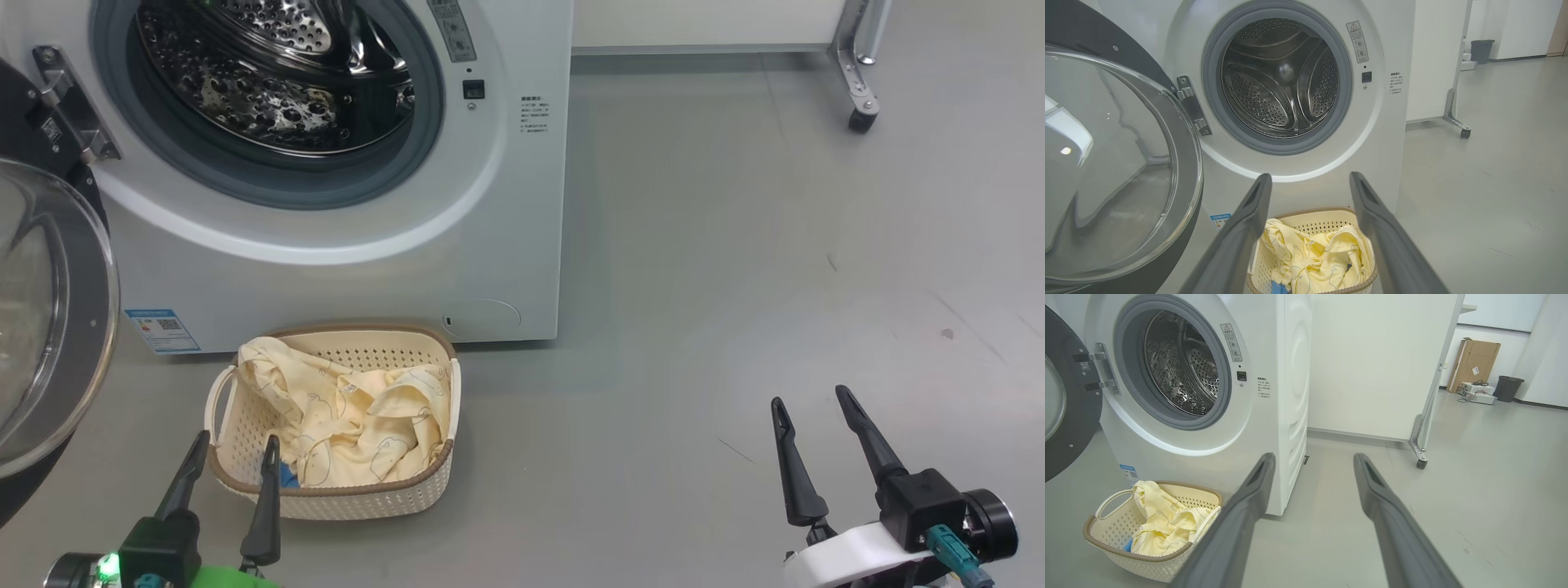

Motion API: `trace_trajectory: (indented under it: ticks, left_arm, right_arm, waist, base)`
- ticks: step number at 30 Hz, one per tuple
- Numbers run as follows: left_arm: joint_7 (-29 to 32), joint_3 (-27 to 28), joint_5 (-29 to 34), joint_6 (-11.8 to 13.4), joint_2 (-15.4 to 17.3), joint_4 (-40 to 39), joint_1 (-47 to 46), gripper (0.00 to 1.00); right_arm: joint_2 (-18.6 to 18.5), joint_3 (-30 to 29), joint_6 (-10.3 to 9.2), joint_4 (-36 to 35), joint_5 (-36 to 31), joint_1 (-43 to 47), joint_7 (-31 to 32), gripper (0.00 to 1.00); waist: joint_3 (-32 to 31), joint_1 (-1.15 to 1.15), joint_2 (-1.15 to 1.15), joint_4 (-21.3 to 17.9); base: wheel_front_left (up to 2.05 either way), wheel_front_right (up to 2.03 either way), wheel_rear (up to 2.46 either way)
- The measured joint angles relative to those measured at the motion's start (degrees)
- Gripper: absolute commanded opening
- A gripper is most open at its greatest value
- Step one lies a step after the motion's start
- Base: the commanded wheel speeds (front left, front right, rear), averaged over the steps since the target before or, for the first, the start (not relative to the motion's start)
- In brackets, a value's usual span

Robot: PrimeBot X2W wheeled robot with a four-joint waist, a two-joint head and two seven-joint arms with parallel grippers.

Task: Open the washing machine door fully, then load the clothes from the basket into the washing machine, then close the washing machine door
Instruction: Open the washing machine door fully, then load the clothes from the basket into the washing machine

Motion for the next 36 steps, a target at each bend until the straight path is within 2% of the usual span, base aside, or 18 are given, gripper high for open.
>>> trace_trajectory:
  ticks: [10, 36]
  left_arm:
    - [0.0, -0.3, 0.5, 1.0, 0.0, -0.5, 0.3, 1.0]
    - [0.0, -0.3, 1.0, 2.5, -0.1, -0.8, 0.3, 1.0]
  right_arm:
    - [0.3, -0.5, -0.59, -1.0, 0.1, 0.0, 0.0, 1.0]
    - [0.4, -0.4, -0.91, -1.9, 0.1, 0.0, 0.0, 1.0]
  waist:
    - [-0.3, 0.0, 0.0, -3.3]
    - [0.7, 0.0, 0.0, -3.3]
  base:
    - [0.0, 0.0, 0.0]
    - [0.01, -0.04, 0.03]
